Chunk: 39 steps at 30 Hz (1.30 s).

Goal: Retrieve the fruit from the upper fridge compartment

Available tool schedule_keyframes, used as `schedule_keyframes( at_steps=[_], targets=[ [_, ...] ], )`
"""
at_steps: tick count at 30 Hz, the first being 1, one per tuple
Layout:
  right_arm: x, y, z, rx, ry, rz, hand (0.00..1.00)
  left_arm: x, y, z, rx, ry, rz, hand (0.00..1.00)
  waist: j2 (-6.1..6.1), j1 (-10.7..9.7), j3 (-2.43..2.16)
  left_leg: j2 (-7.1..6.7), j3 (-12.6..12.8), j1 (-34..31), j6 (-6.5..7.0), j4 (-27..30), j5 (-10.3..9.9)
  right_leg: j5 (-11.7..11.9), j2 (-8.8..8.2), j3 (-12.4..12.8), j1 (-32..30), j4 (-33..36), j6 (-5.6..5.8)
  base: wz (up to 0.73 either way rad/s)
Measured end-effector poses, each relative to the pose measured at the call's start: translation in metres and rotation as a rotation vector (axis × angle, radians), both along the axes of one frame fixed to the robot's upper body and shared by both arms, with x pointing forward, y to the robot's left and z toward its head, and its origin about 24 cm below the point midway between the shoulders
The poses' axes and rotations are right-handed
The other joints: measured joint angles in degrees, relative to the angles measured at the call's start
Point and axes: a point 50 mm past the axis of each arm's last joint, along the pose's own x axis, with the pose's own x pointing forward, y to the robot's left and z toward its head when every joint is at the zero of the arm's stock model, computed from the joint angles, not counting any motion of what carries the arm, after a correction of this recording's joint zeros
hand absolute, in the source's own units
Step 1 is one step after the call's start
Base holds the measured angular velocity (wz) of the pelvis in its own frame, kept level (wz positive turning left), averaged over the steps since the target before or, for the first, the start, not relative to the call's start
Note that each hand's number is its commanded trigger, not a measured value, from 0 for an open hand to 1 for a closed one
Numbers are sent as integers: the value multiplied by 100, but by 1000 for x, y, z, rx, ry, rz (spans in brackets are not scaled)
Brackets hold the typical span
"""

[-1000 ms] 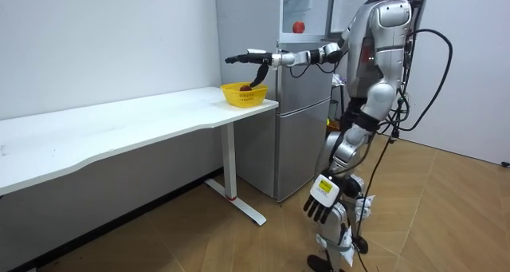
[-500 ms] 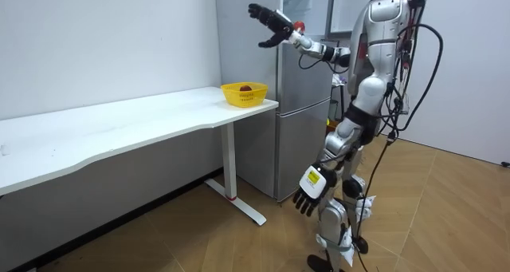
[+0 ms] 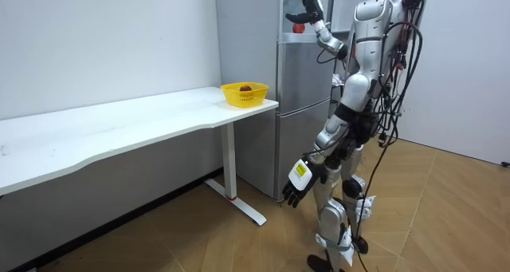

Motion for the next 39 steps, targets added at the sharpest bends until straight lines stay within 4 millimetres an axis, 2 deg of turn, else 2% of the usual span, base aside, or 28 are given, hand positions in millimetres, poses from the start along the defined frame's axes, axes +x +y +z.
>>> schedule_keyframes(
  at_steps=[4,7,13,20,24,30,33,35,39],
  targets=[
    [-7,-24,-4,76,-16,-94,0,-9,-1,-3,-2,40,17,0,2,-160,0,14,48,10,0,-51,0,0,6,42,-63,29,0,-7],
    [-10,-35,-2,114,-36,-132,0,-15,1,-4,-4,50,58,0,-8,-160,-4,49,148,14,-3,-87,-2,8,41,149,-122,68,-14,-17],
    [-16,-45,-12,186,-19,-153,0,-17,0,-4,-5,60,66,0,-7,-275,-9,62,188,14,-5,-90,-4,10,51,163,-157,86,-17,-3],
    [-22,-54,-31,199,65,-199,0,-18,-1,-5,-5,64,68,0,38,-295,-33,64,219,19,-5,-92,-3,12,50,169,-195,95,-18,-2],
    [-24,-58,-32,202,67,-217,0,-17,-2,-5,-10,63,69,0,44,-297,-29,65,222,20,-5,-90,-3,11,50,168,-209,101,-18,0],
    [-17,-71,-28,156,82,-250,0,-13,3,-3,-10,46,75,0,-87,-257,16,65,236,22,-6,-97,-3,11,49,167,-203,116,-18,0],
    [-15,-70,-24,150,70,-250,0,-13,9,-1,-3,49,70,0,-203,-252,66,65,238,11,-7,-93,-2,10,50,168,-201,109,-18,0],
    [-13,-69,-21,137,62,-249,0,-14,12,0,6,51,70,0,-307,-259,37,62,238,-16,-6,-92,-2,10,49,164,-207,97,-18,0],
    [-6,-75,-14,111,60,-264,0,-17,16,1,12,59,74,0,-385,-247,20,57,184,-42,-6,-85,-2,11,44,131,-206,98,-18,6]
  ],
)
